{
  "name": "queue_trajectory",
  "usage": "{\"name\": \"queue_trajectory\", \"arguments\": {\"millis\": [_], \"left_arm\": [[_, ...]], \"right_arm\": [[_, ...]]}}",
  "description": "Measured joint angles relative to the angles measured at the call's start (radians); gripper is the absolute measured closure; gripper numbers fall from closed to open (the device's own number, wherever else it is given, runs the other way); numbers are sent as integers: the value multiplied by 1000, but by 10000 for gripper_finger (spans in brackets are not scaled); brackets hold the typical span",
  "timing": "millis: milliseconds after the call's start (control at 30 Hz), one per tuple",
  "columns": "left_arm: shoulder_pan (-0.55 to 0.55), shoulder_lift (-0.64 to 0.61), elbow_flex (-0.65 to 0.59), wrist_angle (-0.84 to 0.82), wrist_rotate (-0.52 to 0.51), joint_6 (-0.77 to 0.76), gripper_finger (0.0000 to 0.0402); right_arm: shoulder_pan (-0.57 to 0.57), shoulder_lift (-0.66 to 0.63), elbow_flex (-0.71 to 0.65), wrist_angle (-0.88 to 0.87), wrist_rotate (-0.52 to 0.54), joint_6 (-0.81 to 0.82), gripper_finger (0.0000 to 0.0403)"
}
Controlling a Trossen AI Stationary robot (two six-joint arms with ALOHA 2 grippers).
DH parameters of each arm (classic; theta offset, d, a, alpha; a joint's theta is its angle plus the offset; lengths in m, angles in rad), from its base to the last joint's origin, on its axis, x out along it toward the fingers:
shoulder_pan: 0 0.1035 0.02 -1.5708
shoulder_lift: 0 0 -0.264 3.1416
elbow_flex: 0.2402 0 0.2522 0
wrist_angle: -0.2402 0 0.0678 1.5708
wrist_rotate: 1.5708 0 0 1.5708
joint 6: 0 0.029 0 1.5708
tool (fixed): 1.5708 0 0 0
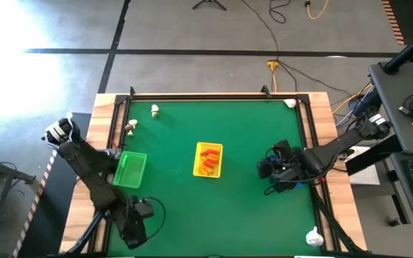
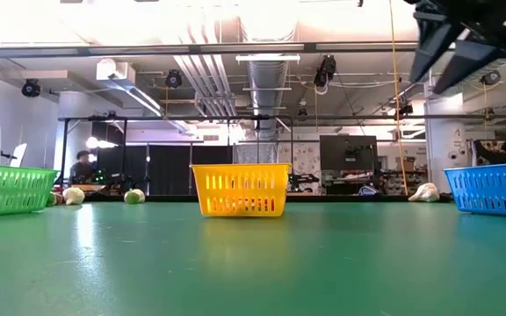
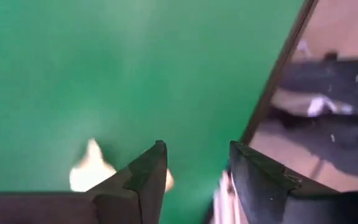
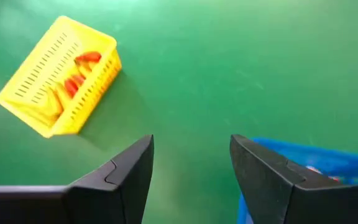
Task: Sort produce into baskets
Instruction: Put the red mushroom into the blue bin
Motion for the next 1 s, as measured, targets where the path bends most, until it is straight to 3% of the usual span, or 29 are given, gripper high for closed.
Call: {"name": "queue_trajectory", "arguments": {"millis": [133, 233, 433, 667, 833, 1000], "left_arm": [[-12, 102, -1, -19, 189, -220, 220], [-12, 167, 10, -22, 269, -294, 204], [-17, 256, 103, -44, 240, -338, 178], [-35, 294, 193, -305, 228, -355, 164], [-48, 291, 229, -333, 181, -382, 163], [-78, 292, 170, -257, 165, -466, 162]], "right_arm": [[-1, 63, 34, 0, 36, -31, 203], [-1, 108, 55, 2, 35, -73, 204], [-5, 179, 104, 0, 16, -176, 204], [-8, 205, 123, 1, 16, -188, 204], [-8, 204, 123, 2, 13, -181, 204], [-8, 204, 123, 4, 9, -181, 204]]}}
